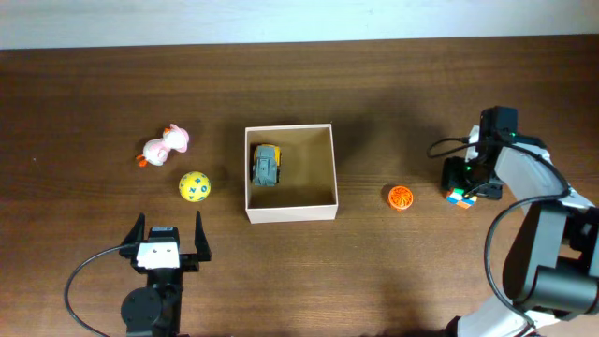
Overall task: Pack container
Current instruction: 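Lift the held cube with the right gripper, then carry the cube left over the box with the right gripper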
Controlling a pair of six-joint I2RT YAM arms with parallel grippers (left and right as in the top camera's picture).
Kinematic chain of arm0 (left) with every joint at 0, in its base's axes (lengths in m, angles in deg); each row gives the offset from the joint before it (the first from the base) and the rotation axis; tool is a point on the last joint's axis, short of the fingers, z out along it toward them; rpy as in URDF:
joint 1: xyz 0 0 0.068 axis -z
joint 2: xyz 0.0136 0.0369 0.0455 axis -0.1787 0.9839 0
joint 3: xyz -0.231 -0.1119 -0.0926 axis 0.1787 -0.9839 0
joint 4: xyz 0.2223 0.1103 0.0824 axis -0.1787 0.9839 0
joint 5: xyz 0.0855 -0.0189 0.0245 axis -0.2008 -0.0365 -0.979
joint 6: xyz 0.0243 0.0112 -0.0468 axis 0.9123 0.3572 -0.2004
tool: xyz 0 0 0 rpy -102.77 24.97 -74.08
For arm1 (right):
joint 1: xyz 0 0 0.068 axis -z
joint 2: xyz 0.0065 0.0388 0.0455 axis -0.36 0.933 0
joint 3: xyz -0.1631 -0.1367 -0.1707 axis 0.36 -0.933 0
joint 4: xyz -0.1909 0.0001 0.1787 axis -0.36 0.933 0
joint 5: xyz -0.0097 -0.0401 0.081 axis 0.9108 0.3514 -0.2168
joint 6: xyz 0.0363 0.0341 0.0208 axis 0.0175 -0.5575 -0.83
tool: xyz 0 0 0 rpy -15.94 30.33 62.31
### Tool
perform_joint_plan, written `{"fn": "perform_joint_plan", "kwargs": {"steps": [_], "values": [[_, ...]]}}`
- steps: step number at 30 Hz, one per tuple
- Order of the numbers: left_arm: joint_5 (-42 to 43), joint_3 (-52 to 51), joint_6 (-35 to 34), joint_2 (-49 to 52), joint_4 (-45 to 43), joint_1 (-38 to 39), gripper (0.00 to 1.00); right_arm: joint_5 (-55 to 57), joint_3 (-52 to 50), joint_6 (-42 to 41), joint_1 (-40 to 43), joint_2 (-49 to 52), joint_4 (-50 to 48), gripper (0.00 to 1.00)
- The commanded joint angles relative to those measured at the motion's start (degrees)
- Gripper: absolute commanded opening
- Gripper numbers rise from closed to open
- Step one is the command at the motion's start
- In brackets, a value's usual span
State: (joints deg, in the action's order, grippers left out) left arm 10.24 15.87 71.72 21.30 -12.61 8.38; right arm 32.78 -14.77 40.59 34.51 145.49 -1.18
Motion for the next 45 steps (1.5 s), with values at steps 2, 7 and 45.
{"fn": "perform_joint_plan", "kwargs": {"steps": [2,7,45], "values": [[0.4,-0.2,0.9,-0.5,0.3,-0.2,0.99,0.1,-0.6,-0.8,-0.2,1.2,-0.8,0.73],[0.4,-0.2,0.9,-0.5,0.3,-0.2,0.99,0.1,-0.6,-0.8,-0.2,1.2,-0.9,0.61],[0.4,-0.2,0.9,-0.5,0.3,-0.2,0.99,-14.5,14.4,-1.5,-3.3,0.2,6.2,0.49]]}}
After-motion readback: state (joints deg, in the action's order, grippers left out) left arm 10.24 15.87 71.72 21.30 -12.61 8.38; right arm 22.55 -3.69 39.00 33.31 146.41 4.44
